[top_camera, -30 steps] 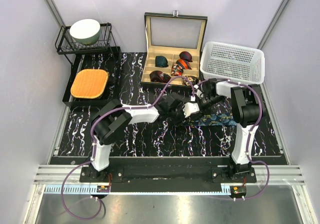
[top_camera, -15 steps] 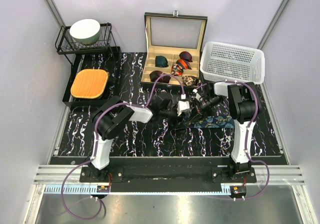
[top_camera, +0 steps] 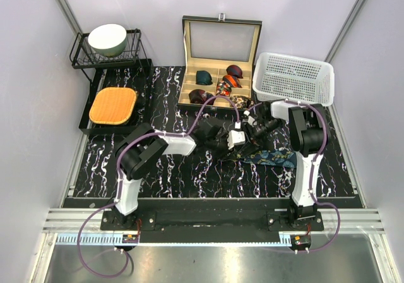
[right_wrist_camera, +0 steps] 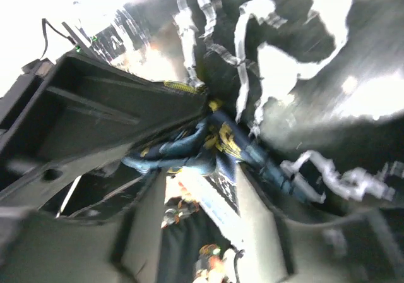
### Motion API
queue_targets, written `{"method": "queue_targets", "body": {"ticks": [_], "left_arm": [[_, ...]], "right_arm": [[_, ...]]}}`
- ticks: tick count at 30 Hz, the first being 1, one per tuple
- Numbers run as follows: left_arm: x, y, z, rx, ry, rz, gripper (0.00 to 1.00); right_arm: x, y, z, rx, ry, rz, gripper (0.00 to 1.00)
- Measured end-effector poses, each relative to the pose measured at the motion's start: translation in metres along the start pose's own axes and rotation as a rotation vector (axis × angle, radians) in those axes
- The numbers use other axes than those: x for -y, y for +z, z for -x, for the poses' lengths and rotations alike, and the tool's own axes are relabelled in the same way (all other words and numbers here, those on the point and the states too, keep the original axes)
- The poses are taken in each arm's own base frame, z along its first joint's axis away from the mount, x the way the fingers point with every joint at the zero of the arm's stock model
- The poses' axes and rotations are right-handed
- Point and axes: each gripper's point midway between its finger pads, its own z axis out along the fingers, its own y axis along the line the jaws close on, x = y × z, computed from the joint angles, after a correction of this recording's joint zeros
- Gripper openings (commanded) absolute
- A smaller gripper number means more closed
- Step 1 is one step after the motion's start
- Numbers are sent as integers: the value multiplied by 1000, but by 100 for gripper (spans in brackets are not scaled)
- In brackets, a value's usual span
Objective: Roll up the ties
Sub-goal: Roll the tie at the center of the board.
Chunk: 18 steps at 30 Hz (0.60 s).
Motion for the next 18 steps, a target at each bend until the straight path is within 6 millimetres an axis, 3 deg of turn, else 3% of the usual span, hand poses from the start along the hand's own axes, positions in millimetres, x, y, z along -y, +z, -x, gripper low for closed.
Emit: {"method": "queue_targets", "body": {"ticks": [4, 10, 12, 13, 17, 18], "left_arm": [[2, 0, 0, -61, -2, 34, 21], [2, 1, 1, -119, -17, 61, 26], [1, 1, 1, -137, -23, 68, 35], [1, 0, 0, -143, -25, 71, 39], [2, 0, 0, -155, -36, 73, 52], [2, 0, 0, -155, -39, 71, 57]], "right_arm": [[-12, -12, -4, 51, -51, -5, 64], [-19, -12, 0, 97, -79, 3, 54], [-16, -7, 1, 92, -82, -1, 50], [-15, -5, 1, 87, -79, 1, 46], [-15, 0, 0, 68, -56, 31, 0], [-14, 1, -1, 62, -50, 30, 0]]}}
